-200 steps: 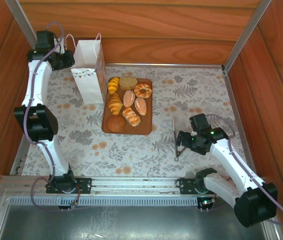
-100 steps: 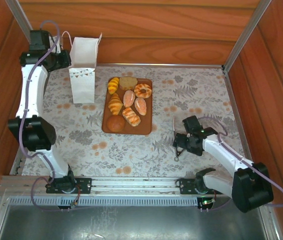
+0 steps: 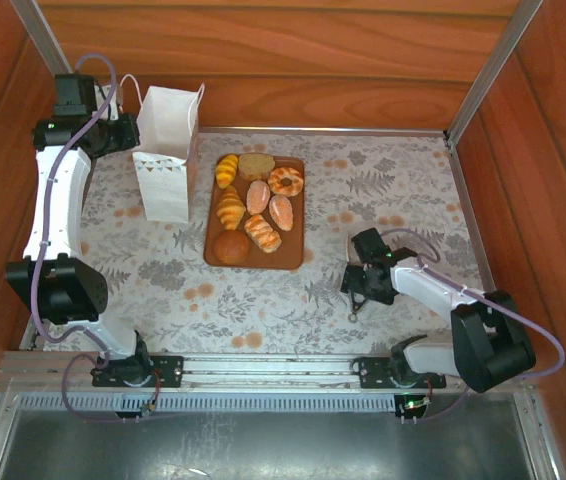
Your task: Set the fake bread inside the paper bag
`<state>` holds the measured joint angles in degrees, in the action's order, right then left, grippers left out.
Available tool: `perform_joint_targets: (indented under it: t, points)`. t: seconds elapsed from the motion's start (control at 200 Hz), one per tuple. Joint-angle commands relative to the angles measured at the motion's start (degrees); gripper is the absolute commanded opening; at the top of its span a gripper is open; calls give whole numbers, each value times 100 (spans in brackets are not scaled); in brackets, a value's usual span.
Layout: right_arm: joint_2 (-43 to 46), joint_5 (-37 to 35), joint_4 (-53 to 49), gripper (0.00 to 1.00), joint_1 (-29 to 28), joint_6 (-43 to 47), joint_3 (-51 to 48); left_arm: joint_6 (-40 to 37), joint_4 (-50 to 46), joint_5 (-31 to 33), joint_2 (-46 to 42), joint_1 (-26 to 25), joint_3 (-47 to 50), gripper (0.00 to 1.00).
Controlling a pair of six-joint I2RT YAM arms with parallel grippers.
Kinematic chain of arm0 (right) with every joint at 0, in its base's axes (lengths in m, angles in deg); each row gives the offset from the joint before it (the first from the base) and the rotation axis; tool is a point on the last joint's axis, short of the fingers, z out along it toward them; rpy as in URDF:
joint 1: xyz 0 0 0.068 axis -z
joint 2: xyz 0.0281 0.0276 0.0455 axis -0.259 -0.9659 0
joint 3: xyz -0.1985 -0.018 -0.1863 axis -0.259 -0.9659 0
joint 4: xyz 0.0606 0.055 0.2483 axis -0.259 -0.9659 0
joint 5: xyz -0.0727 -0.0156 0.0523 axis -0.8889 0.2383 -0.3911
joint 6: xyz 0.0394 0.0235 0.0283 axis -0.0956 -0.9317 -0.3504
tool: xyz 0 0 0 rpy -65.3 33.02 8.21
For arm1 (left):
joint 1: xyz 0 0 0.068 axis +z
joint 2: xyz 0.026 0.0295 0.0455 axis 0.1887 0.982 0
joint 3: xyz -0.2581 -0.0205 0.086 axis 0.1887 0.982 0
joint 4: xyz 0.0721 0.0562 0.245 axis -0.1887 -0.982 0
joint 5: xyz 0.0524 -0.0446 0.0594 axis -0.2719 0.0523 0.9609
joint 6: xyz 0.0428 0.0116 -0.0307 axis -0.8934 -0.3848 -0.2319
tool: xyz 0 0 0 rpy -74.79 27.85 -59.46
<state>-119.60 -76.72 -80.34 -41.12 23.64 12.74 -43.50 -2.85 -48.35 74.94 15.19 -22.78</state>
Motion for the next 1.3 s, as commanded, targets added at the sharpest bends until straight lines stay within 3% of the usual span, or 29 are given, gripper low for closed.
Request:
perform_joint_targets:
  t: [0.0, 0.255, 0.42, 0.755, 0.97, 1.294]
  points:
    - [-220, -240, 3, 79, -153, -27, 155, -16, -58, 43, -299, -33, 117, 0]
    - [158, -261, 15, 61, -184, -23, 77, -14, -62, 159, -956, -36, 669, 0]
    - [577, -322, -376, 55, -184, 274, 421, 53, -61, 221, -1528, -36, 1125, 0]
    - [1484, -154, -1316, 52, -176, 1280, 1601, 440, 51, 125, -2589, -36, 2204, 0]
    - [1691, -45, -1942, 53, -175, 2466, 2437, 528, 54, 11, -3049, -32, 2497, 0]
    - [1680, 1090, -1800, 53, -175, 4427, 2771, 732, 73, 176, -3513, -21, 3023, 0]
